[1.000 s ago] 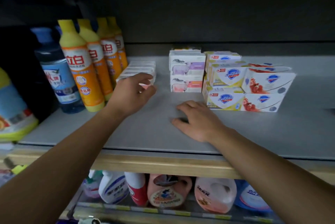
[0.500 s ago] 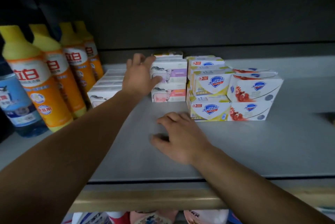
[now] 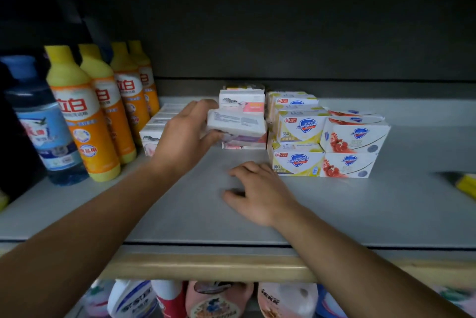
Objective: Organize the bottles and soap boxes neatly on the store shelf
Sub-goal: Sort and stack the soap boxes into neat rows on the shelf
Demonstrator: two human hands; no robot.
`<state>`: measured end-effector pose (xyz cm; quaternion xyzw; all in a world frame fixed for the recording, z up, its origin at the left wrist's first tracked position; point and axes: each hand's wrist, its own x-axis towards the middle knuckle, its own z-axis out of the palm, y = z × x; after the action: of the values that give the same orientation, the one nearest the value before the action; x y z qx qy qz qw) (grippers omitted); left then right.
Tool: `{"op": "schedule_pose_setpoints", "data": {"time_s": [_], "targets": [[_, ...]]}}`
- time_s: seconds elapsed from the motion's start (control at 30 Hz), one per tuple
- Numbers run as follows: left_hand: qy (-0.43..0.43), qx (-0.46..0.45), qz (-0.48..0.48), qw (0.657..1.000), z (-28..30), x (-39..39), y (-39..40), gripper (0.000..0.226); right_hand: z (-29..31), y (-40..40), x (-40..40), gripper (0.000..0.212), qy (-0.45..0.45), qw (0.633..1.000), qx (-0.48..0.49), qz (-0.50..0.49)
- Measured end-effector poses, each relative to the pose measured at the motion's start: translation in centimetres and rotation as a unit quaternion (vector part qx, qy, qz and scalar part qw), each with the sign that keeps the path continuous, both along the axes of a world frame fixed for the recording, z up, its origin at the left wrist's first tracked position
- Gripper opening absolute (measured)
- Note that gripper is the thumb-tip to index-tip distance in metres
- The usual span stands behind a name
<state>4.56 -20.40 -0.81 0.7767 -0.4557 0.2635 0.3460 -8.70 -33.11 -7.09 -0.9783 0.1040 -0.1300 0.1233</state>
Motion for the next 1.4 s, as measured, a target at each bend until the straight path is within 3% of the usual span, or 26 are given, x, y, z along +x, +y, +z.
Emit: {"op": "schedule_pose_setpoints", "data": {"time_s": [0.13, 0.27, 0.4, 0.5, 0.6, 0.7, 0.8, 0.9, 0.97, 1.03, 1.17, 1.27, 1.4], "targets": [[0.105, -0.08, -0.017, 0.991, -1.4, -1.7, 4.3, 0.044, 0.2, 0.1, -0.1, 0.058, 0.003, 1.0, 0.008, -0.011], [0.309, -0.146, -0.049, 0.938, -2.7, -2.3, 6.6, 0.036, 1.2, 0.2, 0.1, 0.063, 0.036, 0.999, 0.034, -0.022], [0.404, -0.194, -0.071, 0.891, -3.8, -2.2, 6.9, 0.027, 2.6, 1.0, 0.8, 0.086, -0.054, 0.986, 0.157, 0.018], [0.473, -0.234, -0.089, 0.845, -4.0, -2.1, 6.6, 0.026, 3.1, 2.0, 1.8, 0.105, -0.113, 0.978, 0.168, 0.057], [0.55, -0.287, -0.104, 0.777, -3.8, -1.8, 6.6, 0.028, 3.4, 2.0, 3.0, 0.094, -0.157, 0.97, 0.162, 0.096], [0.58, -0.306, -0.102, 0.748, -3.8, -1.3, 6.6, 0.031, 2.7, 1.8, 3.9, 0.089, -0.181, 0.957, 0.197, 0.108], [0.6, -0.298, -0.131, 0.731, -3.8, -1.0, 6.8, 0.037, 1.5, 1.2, 3.8, 0.084, -0.197, 0.924, 0.311, 0.103], [0.598, -0.252, -0.173, 0.741, -3.8, -0.9, 7.1, 0.055, 1.4, 0.5, 3.9, 0.055, -0.211, 0.898, 0.383, 0.057], [0.573, -0.223, -0.18, 0.768, -4.0, -0.8, 7.0, 0.046, 1.6, 0.5, 4.0, 0.042, -0.201, 0.885, 0.419, 0.016], [0.545, -0.211, -0.146, 0.799, -4.1, -0.8, 6.9, 0.047, 1.9, 0.7, 3.9, 0.049, -0.173, 0.875, 0.451, -0.01], [0.487, -0.161, -0.063, 0.856, -4.3, -1.1, 6.7, 0.08, 2.4, 0.6, 3.4, 0.078, -0.126, 0.88, 0.457, -0.029], [0.466, -0.135, -0.048, 0.873, -4.1, -1.4, 6.6, 0.088, 2.6, 0.4, 3.4, 0.089, -0.102, 0.88, 0.461, -0.044], [0.47, -0.136, -0.047, 0.871, -4.2, -1.5, 6.5, 0.076, 2.7, 0.4, 3.4, 0.086, -0.088, 0.876, 0.473, -0.046]]}}
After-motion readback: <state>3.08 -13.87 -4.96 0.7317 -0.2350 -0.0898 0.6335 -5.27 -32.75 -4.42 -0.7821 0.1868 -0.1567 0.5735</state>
